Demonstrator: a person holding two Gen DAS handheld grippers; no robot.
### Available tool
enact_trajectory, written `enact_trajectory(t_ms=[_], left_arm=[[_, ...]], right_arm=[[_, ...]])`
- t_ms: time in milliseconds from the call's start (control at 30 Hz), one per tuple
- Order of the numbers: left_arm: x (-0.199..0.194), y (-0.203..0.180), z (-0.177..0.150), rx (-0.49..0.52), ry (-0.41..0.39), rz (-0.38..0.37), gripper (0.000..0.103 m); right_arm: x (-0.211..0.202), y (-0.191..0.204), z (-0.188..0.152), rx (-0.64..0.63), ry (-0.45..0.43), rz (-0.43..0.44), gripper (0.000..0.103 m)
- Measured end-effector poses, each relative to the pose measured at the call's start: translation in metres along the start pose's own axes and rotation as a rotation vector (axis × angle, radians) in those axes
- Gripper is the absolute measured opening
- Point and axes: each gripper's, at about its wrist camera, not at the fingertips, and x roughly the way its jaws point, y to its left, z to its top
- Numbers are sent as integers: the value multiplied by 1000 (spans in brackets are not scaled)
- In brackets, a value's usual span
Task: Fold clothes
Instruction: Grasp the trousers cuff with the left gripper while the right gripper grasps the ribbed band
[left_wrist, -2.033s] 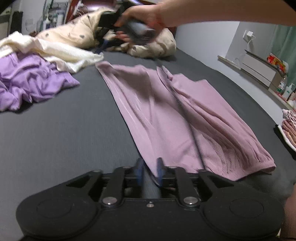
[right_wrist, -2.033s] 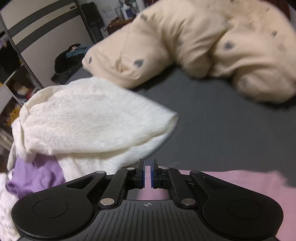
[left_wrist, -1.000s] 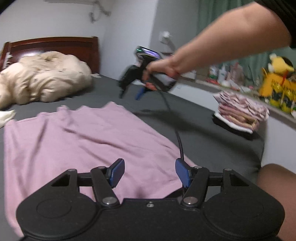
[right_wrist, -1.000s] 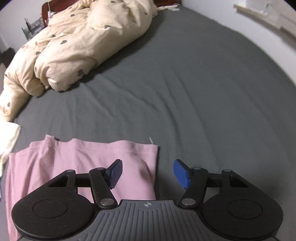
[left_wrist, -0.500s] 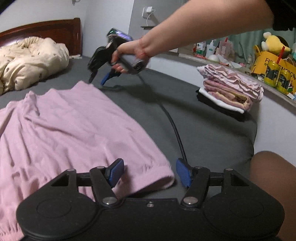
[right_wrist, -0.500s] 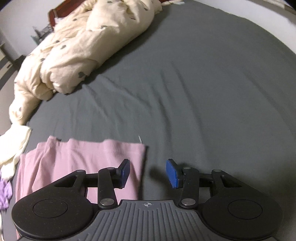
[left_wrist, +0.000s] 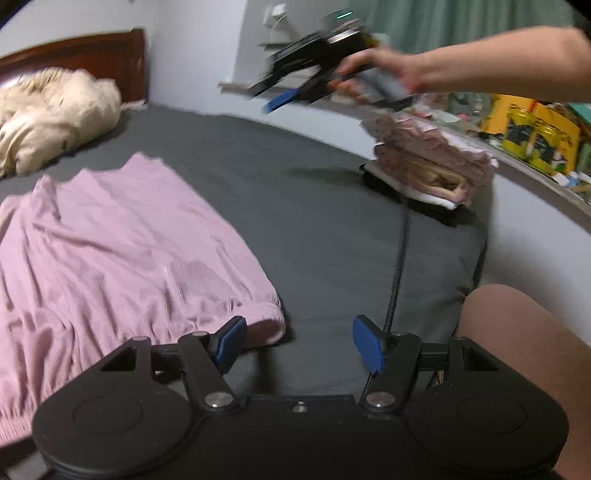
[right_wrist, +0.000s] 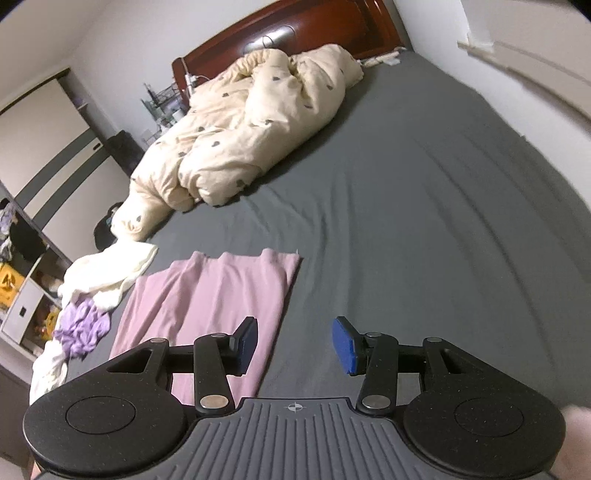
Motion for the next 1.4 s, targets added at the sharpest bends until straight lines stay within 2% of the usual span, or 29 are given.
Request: enact_trajectory(t_ms=[67, 233, 333, 500, 567, 667, 733, 833, 1000, 1167, 1233, 1333, 1400], left_arm=[[8, 1, 1, -57, 37, 13, 63], [19, 7, 4, -231, 84, -45, 61], [20, 1, 7, -230, 84, -14, 61], [21, 10, 11, -265, 29, 60, 61], [25, 18, 13, -293, 14, 89, 59], [25, 32, 17, -358, -26, 114, 46], [23, 42, 18, -392, -40, 110, 20], [17, 59, 17, -440, -54, 111, 8], [-6, 93, 8, -550, -90, 134, 7], [-26, 129, -10, -668, -96, 170, 7], [-31, 138, -17, -697, -100, 176, 7], [-35, 145, -22, -718, -108, 167, 7], [-37, 146, -22, -725, -110, 160, 7]], right_arm=[[-14, 7, -9, 2, -3, 7, 46], [-30, 20, -30, 4, -7, 59, 46], [-26, 22, -39, 10, 4, 80, 46], [0, 24, -46, 3, 44, 27, 46], [18, 26, -44, 5, 59, -6, 46], [50, 29, -38, 11, 58, -44, 46], [76, 31, -30, 22, 49, -65, 46], [122, 32, -13, 57, 38, -95, 45], [198, 34, 20, 134, 37, -120, 45], [247, 30, 43, 164, 33, -169, 45], [261, 24, 47, 208, 41, -173, 27], [278, 13, 46, 257, 68, -201, 24], [281, 10, 47, 272, 55, -179, 24]])
